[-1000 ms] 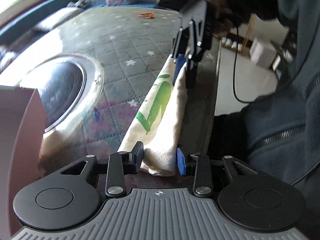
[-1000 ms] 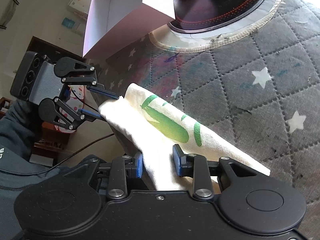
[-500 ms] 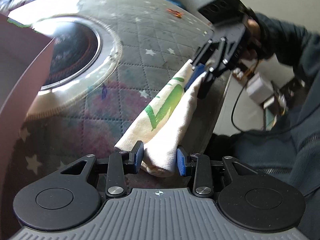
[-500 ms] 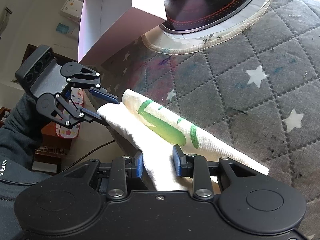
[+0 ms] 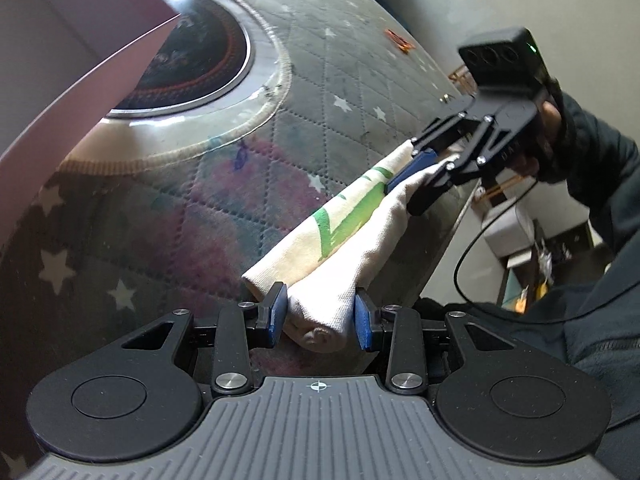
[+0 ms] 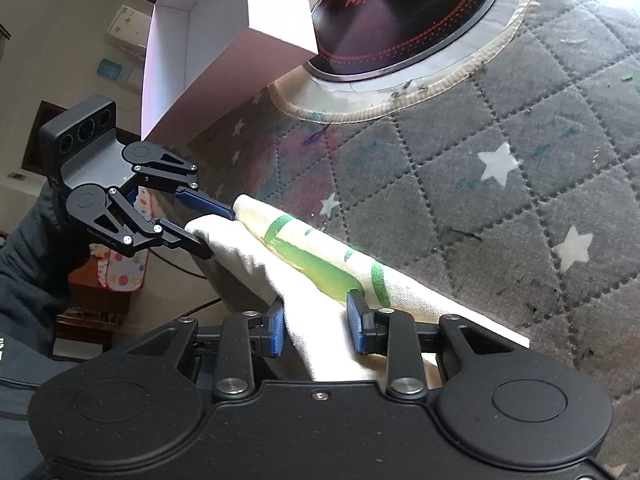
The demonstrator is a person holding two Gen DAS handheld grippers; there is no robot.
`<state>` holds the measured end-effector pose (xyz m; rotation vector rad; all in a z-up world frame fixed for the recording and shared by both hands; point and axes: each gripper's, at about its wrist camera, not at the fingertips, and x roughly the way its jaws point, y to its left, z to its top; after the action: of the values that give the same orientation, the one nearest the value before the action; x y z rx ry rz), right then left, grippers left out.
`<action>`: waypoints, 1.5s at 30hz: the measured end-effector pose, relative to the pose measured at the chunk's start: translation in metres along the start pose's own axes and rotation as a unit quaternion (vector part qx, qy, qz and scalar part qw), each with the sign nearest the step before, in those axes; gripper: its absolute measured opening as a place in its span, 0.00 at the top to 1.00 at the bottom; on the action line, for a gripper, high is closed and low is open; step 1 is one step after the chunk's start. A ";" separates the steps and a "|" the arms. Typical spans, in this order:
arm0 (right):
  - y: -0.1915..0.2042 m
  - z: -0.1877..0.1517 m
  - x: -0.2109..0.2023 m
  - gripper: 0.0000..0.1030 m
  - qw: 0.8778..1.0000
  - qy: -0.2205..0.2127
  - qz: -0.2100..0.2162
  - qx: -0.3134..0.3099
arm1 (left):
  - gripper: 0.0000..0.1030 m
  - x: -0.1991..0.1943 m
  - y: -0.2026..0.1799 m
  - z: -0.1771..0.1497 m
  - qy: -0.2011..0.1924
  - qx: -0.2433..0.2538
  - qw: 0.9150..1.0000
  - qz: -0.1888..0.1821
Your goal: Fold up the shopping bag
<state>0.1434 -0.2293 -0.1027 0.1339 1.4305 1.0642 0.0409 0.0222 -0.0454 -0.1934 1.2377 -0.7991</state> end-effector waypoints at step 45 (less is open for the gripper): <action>0.058 -0.004 0.000 0.79 0.979 -0.077 -0.128 -0.139 | 0.64 -0.003 0.019 -0.016 -0.052 -0.121 0.991 -0.015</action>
<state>0.1104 -0.1994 -0.0658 -0.1630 1.1122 1.0053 0.0343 0.0426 -0.0589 -0.4463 1.2342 -0.6538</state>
